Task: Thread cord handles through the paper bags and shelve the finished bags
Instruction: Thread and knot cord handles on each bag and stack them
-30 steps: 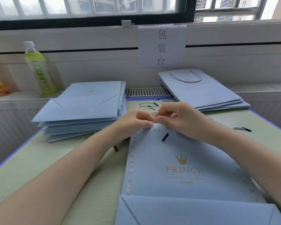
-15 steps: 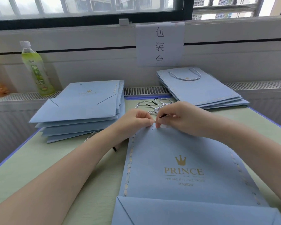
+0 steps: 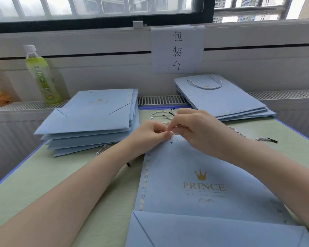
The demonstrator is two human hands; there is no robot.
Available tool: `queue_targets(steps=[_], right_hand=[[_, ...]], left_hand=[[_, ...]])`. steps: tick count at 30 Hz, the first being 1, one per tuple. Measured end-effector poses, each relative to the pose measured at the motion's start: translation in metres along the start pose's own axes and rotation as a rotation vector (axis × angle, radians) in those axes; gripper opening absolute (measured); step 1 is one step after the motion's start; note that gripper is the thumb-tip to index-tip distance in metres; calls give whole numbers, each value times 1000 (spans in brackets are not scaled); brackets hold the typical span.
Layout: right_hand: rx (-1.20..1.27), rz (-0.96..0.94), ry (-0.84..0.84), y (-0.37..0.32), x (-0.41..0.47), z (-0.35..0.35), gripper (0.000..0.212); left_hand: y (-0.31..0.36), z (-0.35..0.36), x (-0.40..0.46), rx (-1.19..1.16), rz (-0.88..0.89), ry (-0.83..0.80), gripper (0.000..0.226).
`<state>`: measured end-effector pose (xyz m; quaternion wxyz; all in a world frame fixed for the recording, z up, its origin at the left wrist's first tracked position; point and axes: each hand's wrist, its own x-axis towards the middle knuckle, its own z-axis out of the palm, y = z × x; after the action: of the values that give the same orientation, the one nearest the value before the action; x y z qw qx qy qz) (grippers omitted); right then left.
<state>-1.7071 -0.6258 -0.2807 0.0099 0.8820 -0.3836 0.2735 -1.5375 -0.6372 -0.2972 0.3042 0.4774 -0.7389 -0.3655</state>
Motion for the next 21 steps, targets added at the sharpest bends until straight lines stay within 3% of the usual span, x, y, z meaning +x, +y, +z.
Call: queue_targets(steps=[7, 12, 16, 19, 21], right_hand=[[31, 116, -24, -1, 4, -4, 16], [21, 40, -10, -5, 2, 4, 11], [48, -29, 30, -9, -1, 13, 7], [86, -21, 44, -11, -1, 13, 4], [130, 33, 19, -11, 0, 9, 6]], left_hand=[[0, 0, 1, -14, -28, 81, 21], [-1, 0, 1, 10, -9, 74, 23], [-2, 1, 2, -7, 17, 73, 35], [-1, 3, 2, -34, 26, 85, 57], [1, 3, 2, -54, 1, 81, 53]])
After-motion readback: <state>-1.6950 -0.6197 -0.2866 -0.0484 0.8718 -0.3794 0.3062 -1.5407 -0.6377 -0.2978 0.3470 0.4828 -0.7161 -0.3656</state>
